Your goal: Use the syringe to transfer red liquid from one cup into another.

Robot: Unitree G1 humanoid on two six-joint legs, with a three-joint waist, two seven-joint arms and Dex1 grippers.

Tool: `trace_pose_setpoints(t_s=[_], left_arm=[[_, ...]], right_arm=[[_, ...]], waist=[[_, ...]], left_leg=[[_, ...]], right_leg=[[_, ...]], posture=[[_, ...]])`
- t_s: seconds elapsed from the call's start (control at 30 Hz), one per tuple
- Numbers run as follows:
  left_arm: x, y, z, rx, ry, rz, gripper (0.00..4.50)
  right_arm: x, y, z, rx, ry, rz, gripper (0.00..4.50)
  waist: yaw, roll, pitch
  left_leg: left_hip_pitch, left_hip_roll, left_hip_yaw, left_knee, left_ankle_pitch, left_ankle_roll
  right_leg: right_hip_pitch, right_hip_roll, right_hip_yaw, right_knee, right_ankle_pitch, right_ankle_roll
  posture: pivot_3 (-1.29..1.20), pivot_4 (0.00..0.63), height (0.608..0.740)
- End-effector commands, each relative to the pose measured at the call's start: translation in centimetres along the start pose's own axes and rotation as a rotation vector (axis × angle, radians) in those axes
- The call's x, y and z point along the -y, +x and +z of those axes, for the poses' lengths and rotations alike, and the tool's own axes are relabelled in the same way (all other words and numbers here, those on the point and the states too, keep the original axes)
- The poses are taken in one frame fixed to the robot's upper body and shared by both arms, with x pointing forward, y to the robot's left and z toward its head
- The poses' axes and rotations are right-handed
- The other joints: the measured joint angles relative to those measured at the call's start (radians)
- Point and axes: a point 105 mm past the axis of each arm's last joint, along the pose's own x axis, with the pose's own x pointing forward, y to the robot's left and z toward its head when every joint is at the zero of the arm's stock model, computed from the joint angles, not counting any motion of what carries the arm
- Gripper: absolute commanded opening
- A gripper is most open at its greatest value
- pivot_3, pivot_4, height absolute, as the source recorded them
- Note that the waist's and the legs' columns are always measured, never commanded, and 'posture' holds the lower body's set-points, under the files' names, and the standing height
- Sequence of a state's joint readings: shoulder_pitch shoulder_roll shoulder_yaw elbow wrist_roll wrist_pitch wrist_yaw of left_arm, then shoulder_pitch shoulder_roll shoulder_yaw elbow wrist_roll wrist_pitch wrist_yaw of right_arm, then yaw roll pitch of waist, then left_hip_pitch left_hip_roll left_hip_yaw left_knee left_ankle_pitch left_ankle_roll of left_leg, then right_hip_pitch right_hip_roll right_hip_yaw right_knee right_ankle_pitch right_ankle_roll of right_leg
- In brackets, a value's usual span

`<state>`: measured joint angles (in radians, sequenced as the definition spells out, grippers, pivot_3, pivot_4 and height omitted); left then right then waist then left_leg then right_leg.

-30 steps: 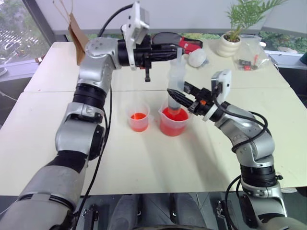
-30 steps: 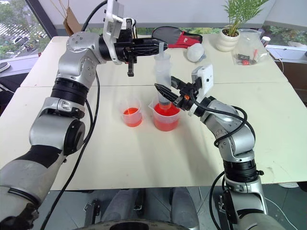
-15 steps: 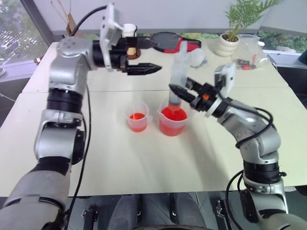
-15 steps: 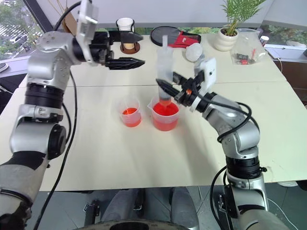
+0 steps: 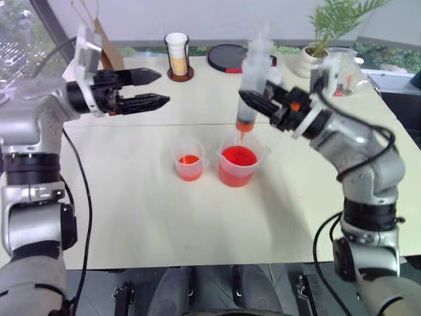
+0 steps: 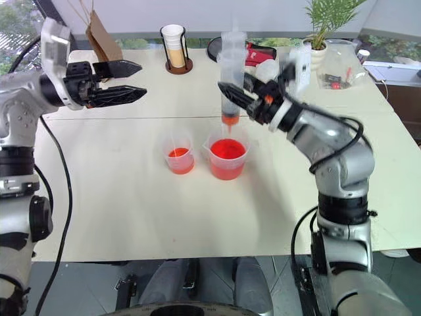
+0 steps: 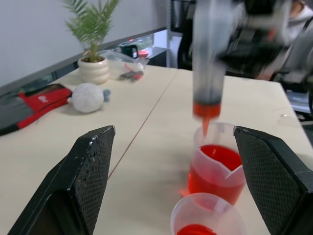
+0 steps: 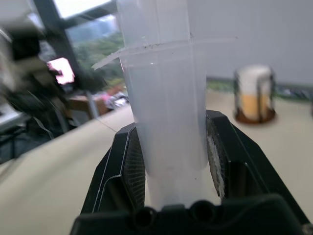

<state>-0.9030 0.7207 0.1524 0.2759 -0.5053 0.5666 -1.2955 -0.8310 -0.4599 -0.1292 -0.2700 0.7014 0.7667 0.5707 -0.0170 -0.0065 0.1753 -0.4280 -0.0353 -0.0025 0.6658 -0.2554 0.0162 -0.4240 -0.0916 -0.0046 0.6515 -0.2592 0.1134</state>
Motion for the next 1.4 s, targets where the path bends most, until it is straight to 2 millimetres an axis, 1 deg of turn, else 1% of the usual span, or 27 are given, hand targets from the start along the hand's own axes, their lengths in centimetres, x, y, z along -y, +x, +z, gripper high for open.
trace_pose_setpoints(t_s=[0.03, 0.1, 0.17, 0.27, 0.3, 0.37, 0.4, 0.5, 0.63, 0.87, 1.03, 1.13, 1.3, 1.33, 1.4], left_arm=[[-0.4, -0.9, 1.9, 0.059, 0.075, 0.074, 3.99], [-0.6, -1.0, 2.0, 0.063, 0.083, 0.093, 3.99], [-0.6, -1.1, 2.1, 0.064, 0.088, 0.101, 3.99], [-0.3, -1.5, 2.7, 0.064, 0.109, 0.106, 3.99], [-0.2, -1.7, 2.9, 0.062, 0.122, 0.109, 3.99], [0.0, -2.1, 3.5, 0.057, 0.143, 0.102, 3.99], [0.1, -2.1, 3.6, 0.057, 0.148, 0.097, 3.99], [0.3, -2.2, 5.3, 0.073, 0.179, 0.064, 3.99], [0.9, -1.5, 6.1, 0.058, 0.215, -0.003, 3.99], [0.4, 0.8, 6.7, 0.113, 0.236, -0.036, 3.99], [0.0, 2.5, 6.4, 0.129, 0.242, -0.068, 3.99], [0.2, 3.4, 5.7, 0.12, 0.242, -0.105, 3.16], [0.5, 3.7, 6.1, 0.142, 0.234, -0.134, 0.52], [0.6, 3.7, 6.1, 0.14, 0.233, -0.14, 0.06], [0.8, 3.9, 5.7, 0.127, 0.225, -0.15, 0.06]], right_arm=[[-2.4, 1.8, 2.0, 0.093, 0.051, 0.128, 1.37], [-2.9, 2.7, 1.6, 0.099, 0.077, 0.151, 1.37], [-3.6, 3.7, 0.6, 0.09, 0.069, 0.175, 1.37], [-4.9, 5.5, -2.2, 0.054, 0.082, 0.21, 1.37], [-5.3, 5.7, -3.3, 0.035, 0.08, 0.226, 1.37], [-5.8, 5.8, -4.7, 0.011, 0.073, 0.248, 1.37], [-5.8, 5.9, -5.0, 0.008, 0.069, 0.251, 1.37], [-6.5, 5.9, -6.5, -0.015, 0.043, 0.279, 1.37], [-6.8, 6.2, -6.8, -0.006, 0.043, 0.282, 1.37], [-7.1, 6.3, -6.9, 0.003, 0.042, 0.286, 1.37], [-7.3, 6.2, -7.0, 0.002, 0.04, 0.289, 1.37], [-7.4, 6.2, -7.1, 0.0, 0.037, 0.287, 1.37], [-7.2, 6.2, -7.2, 0.0, 0.031, 0.273, 1.37], [-7.2, 6.2, -7.2, 0.001, 0.031, 0.272, 1.37], [-7.2, 6.3, -7.2, 0.004, 0.03, 0.269, 1.37]], waist=[[0.0, -0.001, 0.0], [0.0, -0.001, 0.0], [0.004, -0.001, 0.0], [0.003, -0.001, 0.0], [0.002, -0.001, 0.0], [0.002, -0.001, 0.0], [0.001, -0.001, 0.0], [0.003, -0.001, 0.0], [0.0, -0.001, 0.0], [0.003, -0.001, 0.0], [-0.001, -0.001, 0.0], [-0.001, -0.001, 0.0], [-0.001, -0.001, 0.0], [-0.001, -0.001, 0.0], [-0.002, -0.001, 0.0]], left_leg=[[0.0, 0.001, 0.0, 0.0, 0.0, 0.0], [0.0, 0.001, -0.001, 0.0, 0.0, 0.0], [0.0, 0.0, -0.001, 0.0, 0.0, 0.0], [0.0, -0.001, -0.001, 0.0, 0.0, 0.0], [0.0, -0.001, -0.001, 0.0, 0.0, 0.0], [0.0, -0.001, -0.001, 0.0, 0.0, -0.001], [0.0, -0.001, -0.001, 0.0, 0.0, -0.001], [0.0, -0.001, -0.001, 0.0, 0.0, -0.001], [0.0, -0.001, -0.001, 0.0, 0.001, -0.001], [0.0, -0.001, -0.001, 0.0, 0.001, -0.002], [0.0, -0.001, -0.001, 0.0, 0.001, -0.002], [0.0, -0.001, -0.001, 0.0, 0.001, -0.002], [0.0, 0.0, -0.001, 0.0, 0.001, -0.002], [0.0, 0.0, -0.001, 0.0, 0.001, -0.002], [0.0, -0.001, -0.001, 0.0, 0.001, -0.002]], right_leg=[[0.0, 0.001, 0.0, 0.0, 0.0, 0.0], [0.0, 0.001, 0.0, 0.0, 0.0, 0.0], [0.0, 0.0, 0.0, 0.001, 0.0, 0.0], [0.0, 0.0, 0.0, 0.001, 0.0, 0.0], [0.0, 0.0, 0.0, 0.002, 0.0, 0.0], [0.0, 0.0, 0.0, 0.002, 0.0, 0.0], [0.0, 0.0, 0.0, 0.003, 0.0, 0.0], [0.0, 0.0, 0.0, 0.002, 0.0, 0.0], [0.0, 0.0, 0.0, 0.002, 0.0, 0.0], [0.0, 0.001, 0.0, 0.002, 0.0, 0.0], [0.0, 0.001, 0.0, 0.002, 0.0, 0.0], [0.0, 0.001, 0.0, 0.002, 0.0, 0.0], [0.0, 0.001, 0.0, 0.002, 0.0, 0.0], [0.0, 0.001, 0.0, 0.002, 0.0, 0.0], [0.0, 0.001, 0.0, 0.002, 0.0, 0.0]], posture=[[0.0, 0.15, 0.74], [0.0, 0.15, 0.74], [0.0, 0.15, 0.74], [0.0, 0.15, 0.74], [0.0, 0.15, 0.74], [0.0, 0.15, 0.74], [0.0, 0.15, 0.74], [0.0, 0.15, 0.74], [0.0, 0.15, 0.74], [0.0, 0.15, 0.74], [0.0, 0.15, 0.74], [0.0, 0.15, 0.74], [0.0, 0.15, 0.74], [0.0, 0.15, 0.74], [0.0, 0.15, 0.74]])
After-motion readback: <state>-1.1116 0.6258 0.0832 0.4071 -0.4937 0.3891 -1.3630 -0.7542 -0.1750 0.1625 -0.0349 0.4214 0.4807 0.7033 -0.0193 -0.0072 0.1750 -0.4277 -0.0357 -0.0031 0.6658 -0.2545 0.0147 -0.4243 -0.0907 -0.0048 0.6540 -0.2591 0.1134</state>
